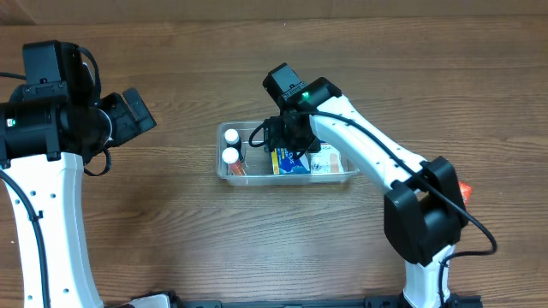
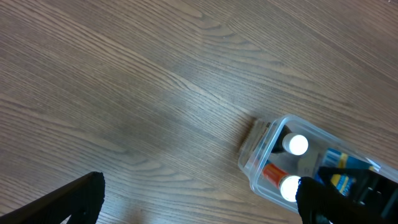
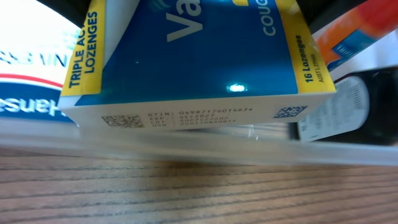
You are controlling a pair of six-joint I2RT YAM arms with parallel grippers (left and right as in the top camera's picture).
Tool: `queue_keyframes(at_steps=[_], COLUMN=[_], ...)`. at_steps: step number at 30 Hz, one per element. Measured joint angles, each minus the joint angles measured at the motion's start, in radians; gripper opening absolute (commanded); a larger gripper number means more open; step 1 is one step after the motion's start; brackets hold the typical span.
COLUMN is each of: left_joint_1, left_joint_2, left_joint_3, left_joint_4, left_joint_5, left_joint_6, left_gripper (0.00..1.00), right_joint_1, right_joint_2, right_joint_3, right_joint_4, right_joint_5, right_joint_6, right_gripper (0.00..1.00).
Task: Pack container
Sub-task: 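Place the VapoDrops box into the container's middle, release, then grasp the red-white packet with the right gripper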
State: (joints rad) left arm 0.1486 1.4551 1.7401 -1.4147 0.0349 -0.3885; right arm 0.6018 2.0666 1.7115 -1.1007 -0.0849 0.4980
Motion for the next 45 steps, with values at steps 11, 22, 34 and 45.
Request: queue_keyframes(at_steps=[11,22,34,45], left_joint_1=[0.000,0.000,0.000,0.000], left_joint_2=[0.000,0.000,0.000,0.000], left_joint_3=[0.000,0.000,-0.003,-0.003], left_joint_4=[-0.007,-0.015,-0.001,0.000], left_joint_5=[0.000,0.000,0.000,0.000], left_joint_6=[0.000,0.008,0.027,0.027], left_gripper=[1.00,1.00,1.00,1.00], right_joint_1=[0.000,-0.439,-1.072,-1.072], right_joint_2=[0.027,-0.511,-0.616,-0.257], right_joint_3=[0.000,0.126,-0.616,-0.642], right_joint_4=[-0.014,-0.298,-0.026,0.116], right_joint_5=[0.013,0.227,0.140,0.063], right_joint_6=[0.002,0.072,-0.138,-0.278], right_gripper=[0.92,1.00,1.00,1.00])
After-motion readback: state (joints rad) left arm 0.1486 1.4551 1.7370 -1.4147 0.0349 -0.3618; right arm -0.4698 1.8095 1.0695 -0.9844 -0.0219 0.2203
